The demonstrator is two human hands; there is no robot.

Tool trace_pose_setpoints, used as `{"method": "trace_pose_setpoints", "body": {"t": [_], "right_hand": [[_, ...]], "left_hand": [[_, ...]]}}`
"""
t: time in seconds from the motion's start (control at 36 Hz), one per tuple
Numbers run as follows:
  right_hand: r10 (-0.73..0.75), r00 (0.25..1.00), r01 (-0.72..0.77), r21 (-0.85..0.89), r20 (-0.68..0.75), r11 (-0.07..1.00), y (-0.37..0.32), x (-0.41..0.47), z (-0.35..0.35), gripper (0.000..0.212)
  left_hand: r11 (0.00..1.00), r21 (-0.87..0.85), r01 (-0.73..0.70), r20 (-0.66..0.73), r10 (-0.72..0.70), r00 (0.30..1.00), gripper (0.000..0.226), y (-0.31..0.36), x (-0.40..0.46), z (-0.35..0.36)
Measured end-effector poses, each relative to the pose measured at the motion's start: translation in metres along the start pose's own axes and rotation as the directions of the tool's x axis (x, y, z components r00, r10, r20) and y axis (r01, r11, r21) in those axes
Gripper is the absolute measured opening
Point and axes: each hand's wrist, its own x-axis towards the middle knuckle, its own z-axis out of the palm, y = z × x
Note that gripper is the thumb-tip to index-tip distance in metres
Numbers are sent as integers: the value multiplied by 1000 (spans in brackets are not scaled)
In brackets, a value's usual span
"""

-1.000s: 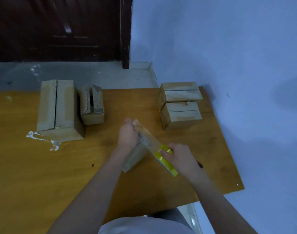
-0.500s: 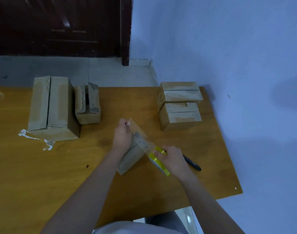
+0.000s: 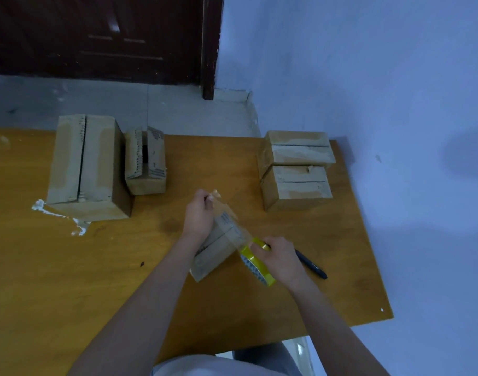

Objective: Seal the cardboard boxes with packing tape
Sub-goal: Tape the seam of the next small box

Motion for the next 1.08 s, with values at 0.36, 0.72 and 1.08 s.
{"method": "trace_pose_setpoints", "body": {"t": [0.36, 0.72, 1.08], "right_hand": [[50, 997, -53, 61, 50, 997, 3, 8, 5, 37], [44, 999, -44, 51, 5, 998, 7, 15, 9, 43], [87, 996, -85, 165, -3, 983, 10, 10, 14, 35]], "left_hand": [[937, 108, 331, 218, -347, 912, 21, 0, 22, 1], [878, 230, 420, 386, -479, 789, 12, 2, 31, -5], [869, 146, 473, 150, -492, 858, 21, 2, 27, 6]]}}
